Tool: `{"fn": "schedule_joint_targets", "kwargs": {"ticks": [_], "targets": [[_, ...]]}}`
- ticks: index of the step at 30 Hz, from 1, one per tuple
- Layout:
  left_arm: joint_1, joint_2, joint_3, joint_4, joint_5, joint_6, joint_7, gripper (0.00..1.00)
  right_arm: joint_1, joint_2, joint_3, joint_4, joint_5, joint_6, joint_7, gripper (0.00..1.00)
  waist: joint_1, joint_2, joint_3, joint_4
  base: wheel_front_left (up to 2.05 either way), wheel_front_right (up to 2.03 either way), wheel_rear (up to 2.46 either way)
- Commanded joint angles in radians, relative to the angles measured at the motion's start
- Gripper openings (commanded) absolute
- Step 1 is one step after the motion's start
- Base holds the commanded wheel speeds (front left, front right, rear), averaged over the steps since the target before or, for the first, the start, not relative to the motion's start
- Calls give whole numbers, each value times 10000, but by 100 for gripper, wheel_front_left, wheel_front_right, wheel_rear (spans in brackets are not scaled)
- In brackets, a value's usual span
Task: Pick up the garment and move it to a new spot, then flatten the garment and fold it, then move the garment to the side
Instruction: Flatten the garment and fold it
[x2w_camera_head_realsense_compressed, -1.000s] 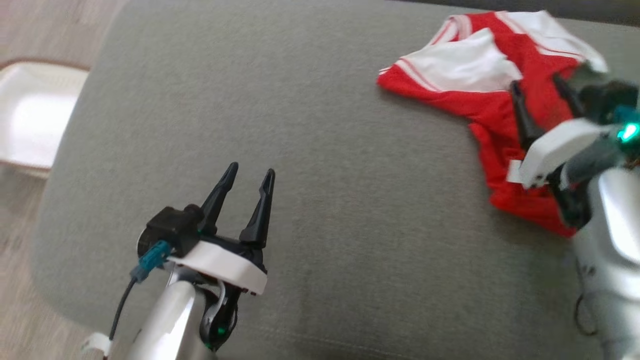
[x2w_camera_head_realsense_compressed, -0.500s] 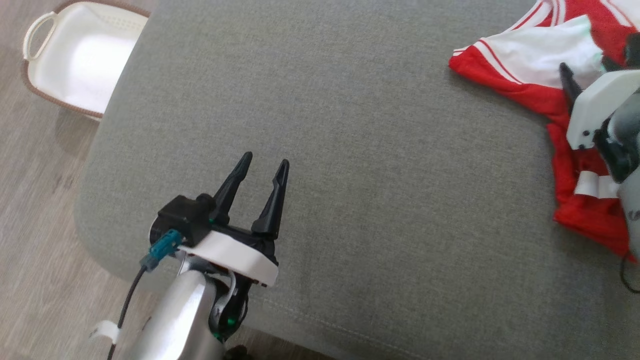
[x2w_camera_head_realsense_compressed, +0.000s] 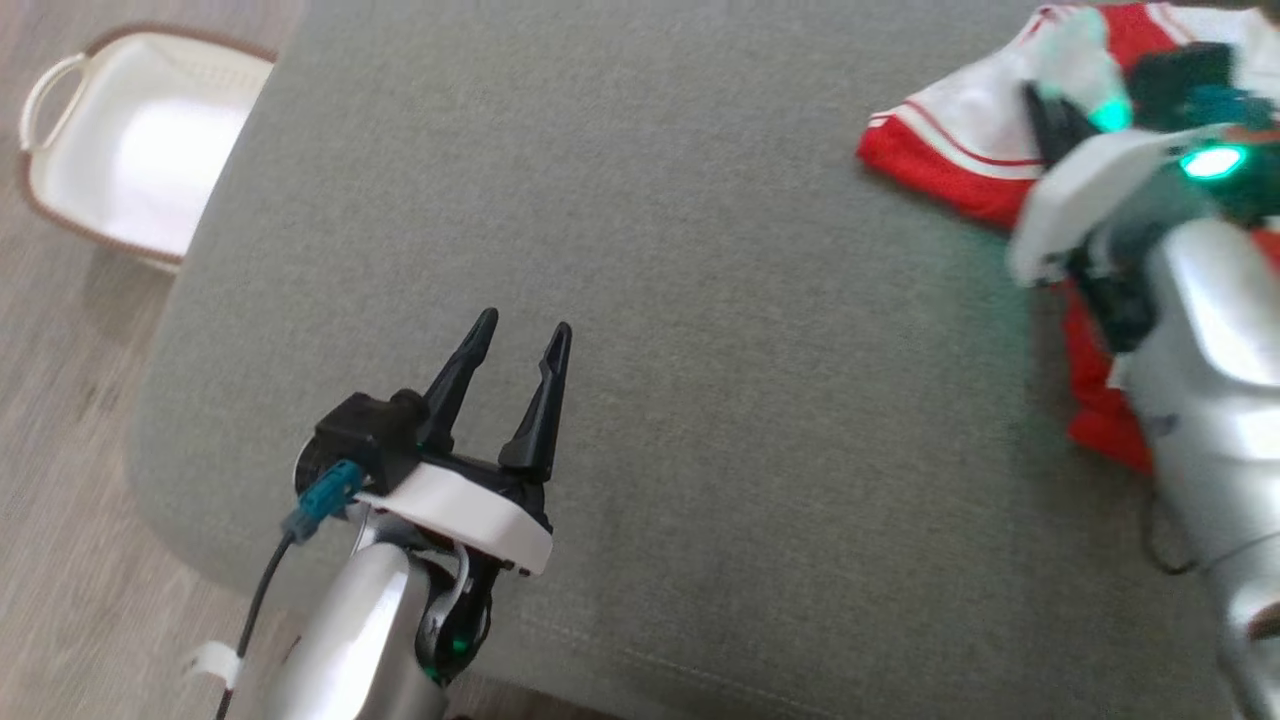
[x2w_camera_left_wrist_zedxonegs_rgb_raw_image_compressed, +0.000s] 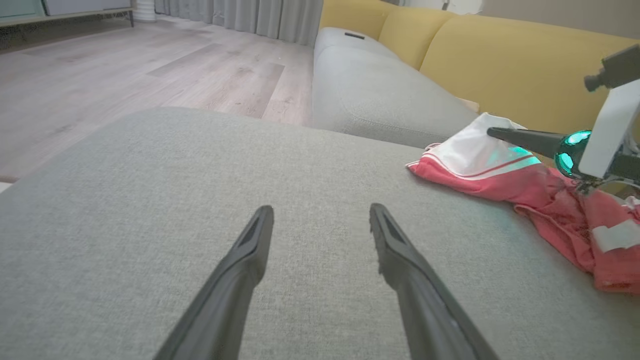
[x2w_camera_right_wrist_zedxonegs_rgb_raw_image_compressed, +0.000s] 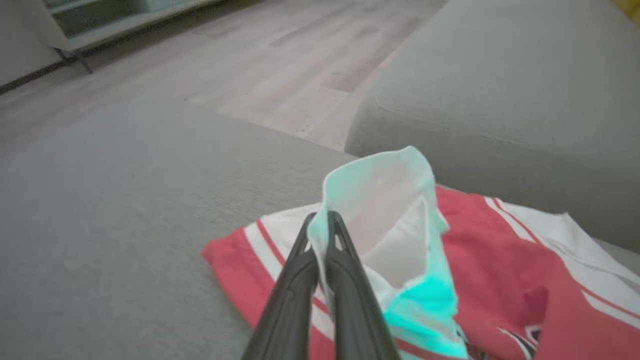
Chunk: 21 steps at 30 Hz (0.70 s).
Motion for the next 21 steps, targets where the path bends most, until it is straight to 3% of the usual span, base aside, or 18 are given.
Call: {"fn": "schedule_joint_targets", "kwargs": {"ticks": [1, 9, 20, 21], "targets": [[-156, 95, 417, -263, 149, 25, -78, 100, 196, 398, 616, -676, 310, -9, -254, 0, 0, 0, -340, -342, 0, 0, 0], [75, 95, 640, -202, 446, -39, -78, 100, 1008, 1496, 2591, -2458, 1520, -9, -409, 0, 0, 0, -1103, -926, 0, 0, 0], [537, 95, 945, -177, 500, -109, -78, 100, 2197, 2277, 5398, -3675, 2577, -9, -18, 0, 0, 0, -1611, -891, 0, 0, 0], [587, 95, 973, -169, 504, -111, -78, 100, 2264, 2302, 5660, -3700, 2652, -9, -24, 22, 0, 0, -1649, -908, 0, 0, 0]]}}
